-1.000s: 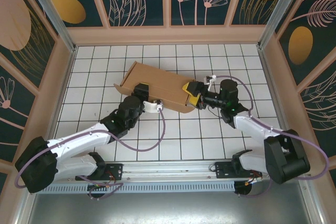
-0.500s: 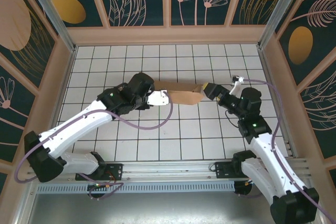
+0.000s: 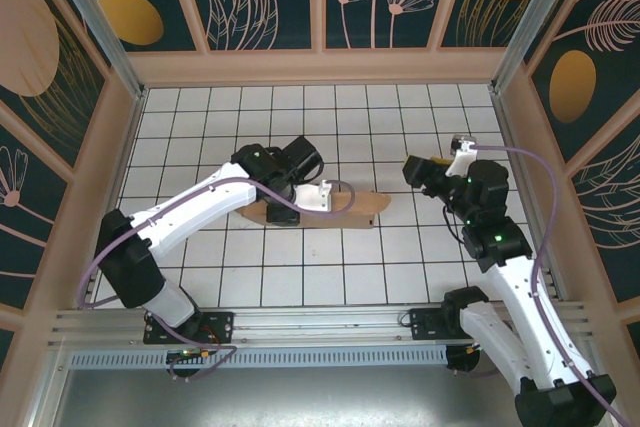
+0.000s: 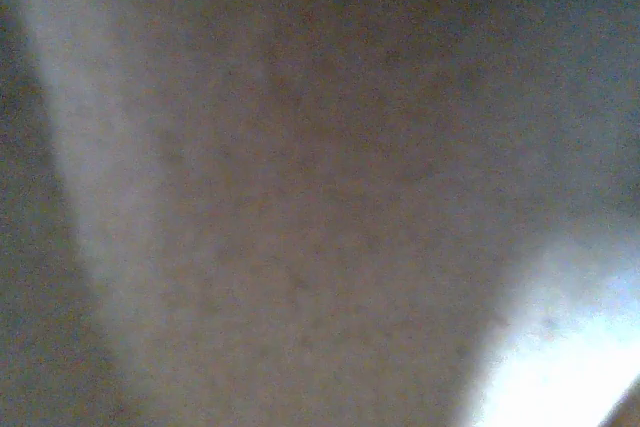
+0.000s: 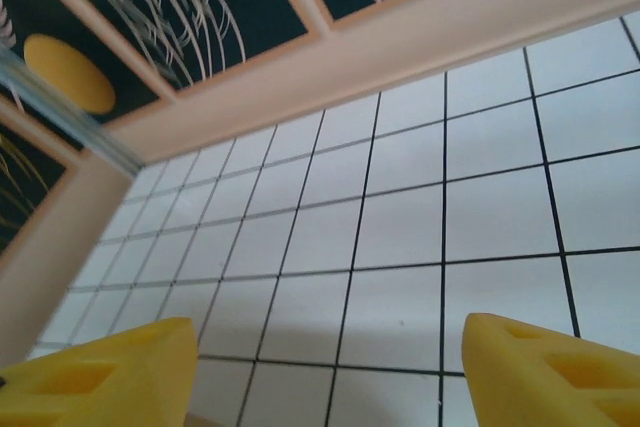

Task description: Fold the paper box

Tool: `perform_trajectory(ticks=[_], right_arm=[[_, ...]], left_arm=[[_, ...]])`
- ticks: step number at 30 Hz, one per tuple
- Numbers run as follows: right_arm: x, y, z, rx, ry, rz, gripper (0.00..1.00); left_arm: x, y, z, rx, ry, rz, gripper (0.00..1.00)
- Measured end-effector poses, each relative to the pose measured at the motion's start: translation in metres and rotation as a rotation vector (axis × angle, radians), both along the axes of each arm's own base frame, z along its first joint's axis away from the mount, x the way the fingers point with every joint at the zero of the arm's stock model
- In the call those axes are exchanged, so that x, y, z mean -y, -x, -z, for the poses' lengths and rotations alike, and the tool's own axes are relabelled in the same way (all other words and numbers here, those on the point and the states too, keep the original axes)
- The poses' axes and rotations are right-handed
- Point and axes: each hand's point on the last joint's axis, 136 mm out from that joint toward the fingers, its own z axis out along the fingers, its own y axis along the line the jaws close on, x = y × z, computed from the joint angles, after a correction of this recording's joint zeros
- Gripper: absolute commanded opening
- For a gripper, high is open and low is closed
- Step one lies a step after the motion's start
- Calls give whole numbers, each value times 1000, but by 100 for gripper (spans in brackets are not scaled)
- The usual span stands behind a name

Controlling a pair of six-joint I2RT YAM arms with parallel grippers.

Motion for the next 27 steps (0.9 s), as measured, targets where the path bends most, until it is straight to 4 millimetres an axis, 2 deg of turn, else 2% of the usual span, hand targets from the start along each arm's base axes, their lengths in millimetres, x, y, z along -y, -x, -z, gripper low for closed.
perform_trajectory(ticks=[2, 6, 9, 15, 17, 23, 27], right_arm=[[-10, 2, 7, -27, 21, -46, 68], [-33, 9, 18, -61, 52, -138, 67], [-44, 12, 24, -76, 65, -179, 67], [-63, 16, 41, -122, 106, -244, 66], [-64, 16, 44, -131, 114, -242, 66], [-61, 14, 45, -132, 121, -227, 66], [-61, 14, 45, -132, 121, -227, 67]], left_arm=[[5, -2, 3, -14, -1, 6, 45], [11, -3, 25, -72, -47, 24, 52], [13, -7, 45, -105, -100, 38, 64], [24, -20, 44, -86, -75, 26, 85], [25, -21, 45, -86, -71, 16, 98], [28, -26, 41, -58, -55, 6, 99], [30, -30, 31, -23, -32, 4, 99]])
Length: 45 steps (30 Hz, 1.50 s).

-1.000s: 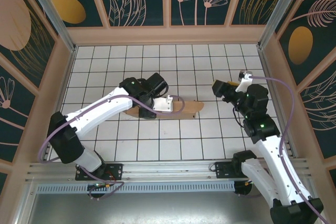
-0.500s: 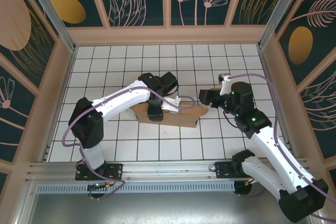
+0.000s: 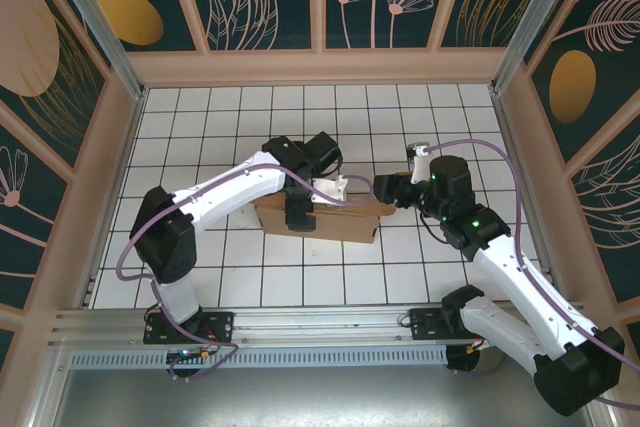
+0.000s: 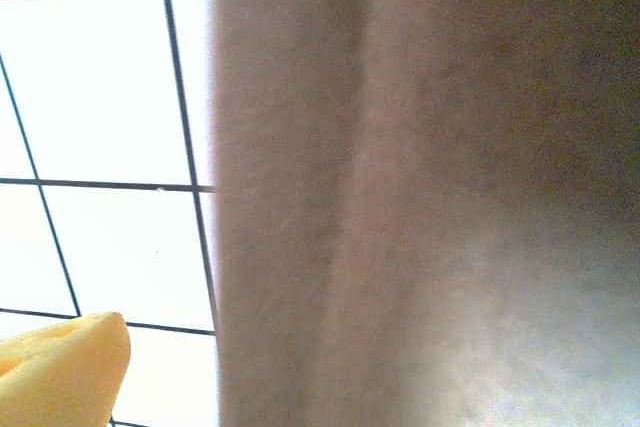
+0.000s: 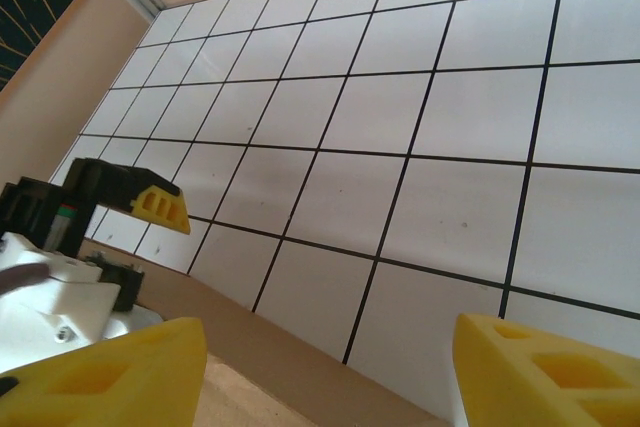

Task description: Fold the paper box

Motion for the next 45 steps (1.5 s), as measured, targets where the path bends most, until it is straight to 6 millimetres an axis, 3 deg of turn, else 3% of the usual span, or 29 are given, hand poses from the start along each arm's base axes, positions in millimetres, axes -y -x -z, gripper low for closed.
perform_trajectory(ticks=[7, 14, 22, 26, 30, 31, 33, 34, 37, 42, 45], right_arm=[[0, 0, 0, 4, 4, -4, 67], [-1, -3, -14, 28, -6, 0, 66], [-2, -9, -24, 50, 13, 3, 66], [-4, -11, -26, 53, 16, -6, 48], [-7, -9, -25, 48, 10, -25, 26], [-8, -8, -25, 46, 8, -28, 22], [-15, -4, -25, 41, 5, -49, 16], [-19, -2, -24, 39, 6, -61, 14], [-34, 6, -15, 21, 33, -103, 6], [-51, 17, 1, 2, 100, -118, 6], [-59, 22, 6, 4, 131, -112, 5]], left_arm=[[0, -1, -25, 56, 58, -1, 99], [5, -2, -56, 115, 152, -18, 99], [11, 1, -121, 217, 357, -57, 99], [12, 1, -154, 279, 491, -124, 99], [12, -19, -190, 389, 668, -308, 97], [13, -25, -198, 403, 717, -361, 83], [14, -34, -208, 401, 820, -462, 20], [13, -39, -209, 388, 874, -520, 4], [7, -44, -196, 313, 1000, -671, 0], [2, -40, -154, 164, 1094, -883, 0], [1, -40, -139, 107, 1118, -970, 0]])
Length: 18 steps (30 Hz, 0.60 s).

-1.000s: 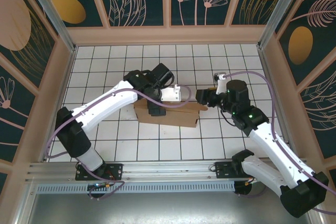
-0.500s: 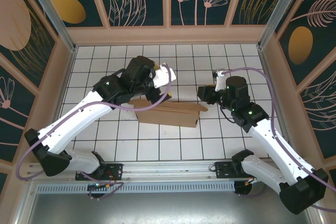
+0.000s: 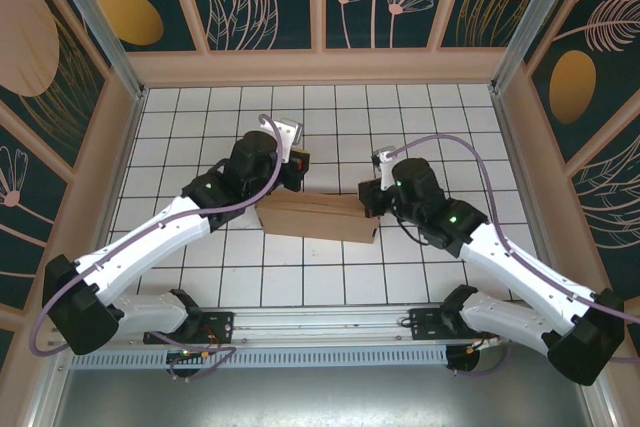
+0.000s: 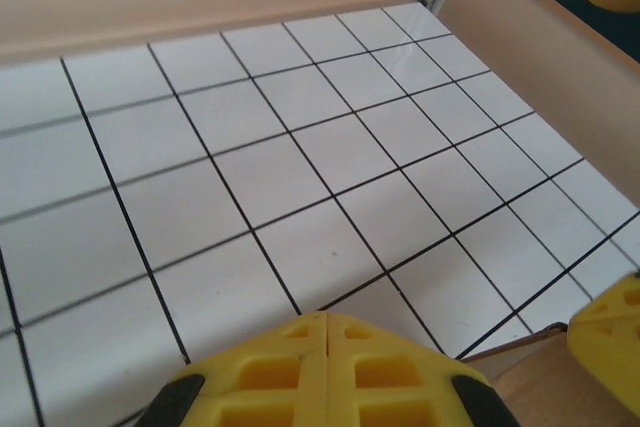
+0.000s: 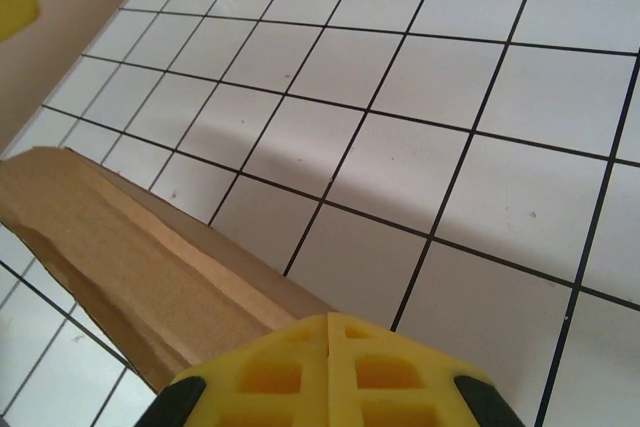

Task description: Fold the paper box

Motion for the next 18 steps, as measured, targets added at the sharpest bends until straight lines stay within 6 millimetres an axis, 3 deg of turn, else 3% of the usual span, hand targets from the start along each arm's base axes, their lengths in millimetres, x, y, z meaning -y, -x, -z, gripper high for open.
perform_trajectory(ticks=[7, 13, 18], right_arm=[[-11, 7, 12, 18, 68, 21, 3], [-16, 13, 41, -3, 139, 24, 2], [-20, 11, 43, 10, 113, 45, 2]], left_arm=[[-9, 0, 21, -65, 90, -95, 0], [-18, 4, 58, -125, 77, -143, 0], [-27, 9, 87, -163, 59, -176, 0]])
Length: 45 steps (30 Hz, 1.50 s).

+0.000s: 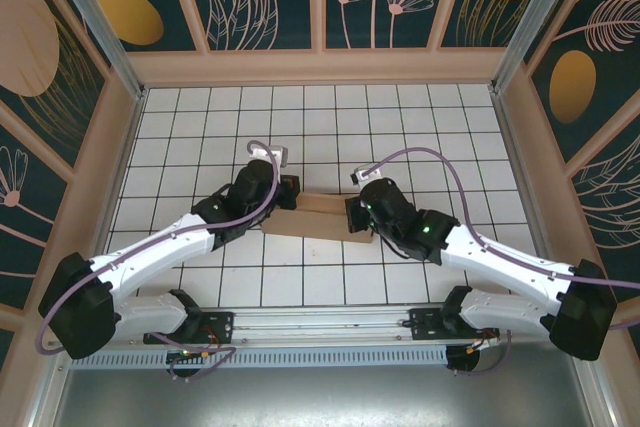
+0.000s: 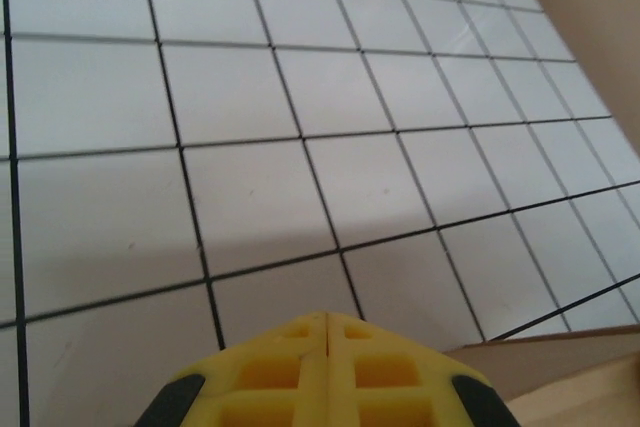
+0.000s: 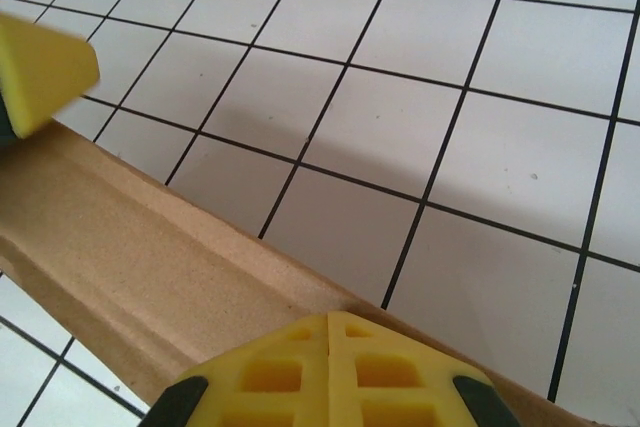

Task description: Fold the paper box

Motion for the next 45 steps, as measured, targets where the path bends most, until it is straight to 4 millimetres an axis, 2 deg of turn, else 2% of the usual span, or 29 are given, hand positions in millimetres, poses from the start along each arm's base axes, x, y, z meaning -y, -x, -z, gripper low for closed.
perform_trajectory(ticks=[3, 5, 10, 14, 16, 19, 21, 23, 25, 27, 30, 34, 39, 42, 45], right_arm=[[-1, -2, 0, 8, -19, 13, 1], [-1, -2, 0, 9, -27, 19, 5], [0, -1, -4, 9, -33, 24, 30], [13, 3, -14, 4, -53, 52, 50], [20, 4, -22, 3, -82, 76, 57], [30, 5, -33, 2, -127, 107, 58], [36, 5, -37, -4, -154, 125, 58], [44, 4, -41, -11, -177, 150, 58], [52, 3, -42, -24, -190, 172, 58], [58, 0, -41, -40, -201, 188, 59], [62, -1, -37, -71, -209, 198, 60], [60, 2, -35, -104, -224, 181, 60], [53, 4, -27, -165, -243, 151, 59], [49, 6, -22, -196, -240, 140, 60], [48, 6, -21, -199, -241, 137, 59]], left_arm=[[-2, 0, -1, 20, 34, -15, 0], [-3, 0, -2, 38, 56, -27, 0], [-4, -1, -4, 59, 89, -39, 0], [-5, -1, -4, 69, 103, -41, 0], [-4, -1, -5, 71, 106, -41, 0], [-6, 0, -6, 71, 106, -41, 1], [-7, 1, -7, 71, 103, -44, 28], [-9, 3, -12, 75, 107, -43, 49], [-9, 2, -23, 84, 107, -40, 62], [-7, 1, -35, 96, 115, -39, 69], [-5, -1, -52, 118, 128, -37, 73], [-9, -1, -65, 135, 109, -39, 78], [-35, -2, -75, 131, 78, -93, 82], [-52, -2, -70, 110, 46, -128, 83], [-61, 3, -56, 83, 8, -140, 83]])
